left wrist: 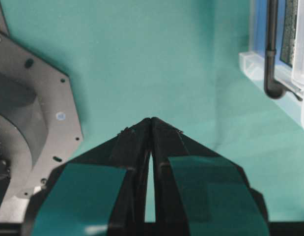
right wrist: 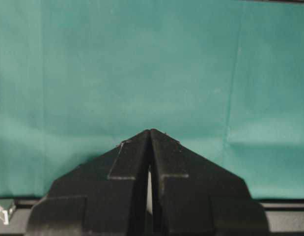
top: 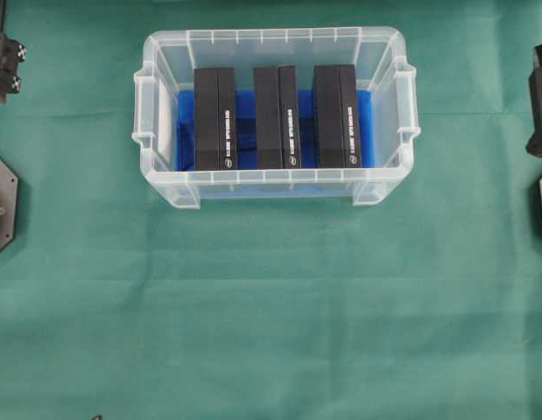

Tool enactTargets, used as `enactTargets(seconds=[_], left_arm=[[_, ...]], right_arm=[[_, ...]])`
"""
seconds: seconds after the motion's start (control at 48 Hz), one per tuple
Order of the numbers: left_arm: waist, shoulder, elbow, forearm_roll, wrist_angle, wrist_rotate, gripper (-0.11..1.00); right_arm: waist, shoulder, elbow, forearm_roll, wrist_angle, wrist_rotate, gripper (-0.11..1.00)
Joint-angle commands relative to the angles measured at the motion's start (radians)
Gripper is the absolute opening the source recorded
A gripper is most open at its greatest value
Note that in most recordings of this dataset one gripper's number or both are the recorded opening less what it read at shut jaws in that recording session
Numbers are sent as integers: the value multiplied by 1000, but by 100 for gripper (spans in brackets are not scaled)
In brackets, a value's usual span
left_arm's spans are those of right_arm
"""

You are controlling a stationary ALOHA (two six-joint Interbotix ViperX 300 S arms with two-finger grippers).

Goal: Take the box out of the case with the left arm.

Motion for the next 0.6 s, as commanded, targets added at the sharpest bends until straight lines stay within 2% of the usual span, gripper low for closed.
enactTargets(seconds=[0.0, 0.104, 0.167, 0.25, 0.438, 0.521, 0.584], left_arm=[[3, 2, -23, -3, 0, -2, 1], [3, 0, -23, -3, 0, 0, 4], [3, 0, -21, -5, 0, 0, 12], [3, 0, -23, -8, 6, 0, 30], [3, 2, -23, -9, 28, -15, 85], [3, 2, -21, -9, 31, -26, 98], [3, 0, -23, -9, 31, -32, 98]], right_arm=[[-2, -2, -26, 0, 2, 3, 0], [0, -2, -26, 0, 3, 3, 0], [0, -2, -26, -2, 3, 3, 0], [0, -2, -26, -2, 3, 2, 0], [-2, -3, -25, -2, 3, 2, 0], [0, -5, -25, -3, 3, 2, 0], [0, -6, -25, -5, 3, 2, 0]])
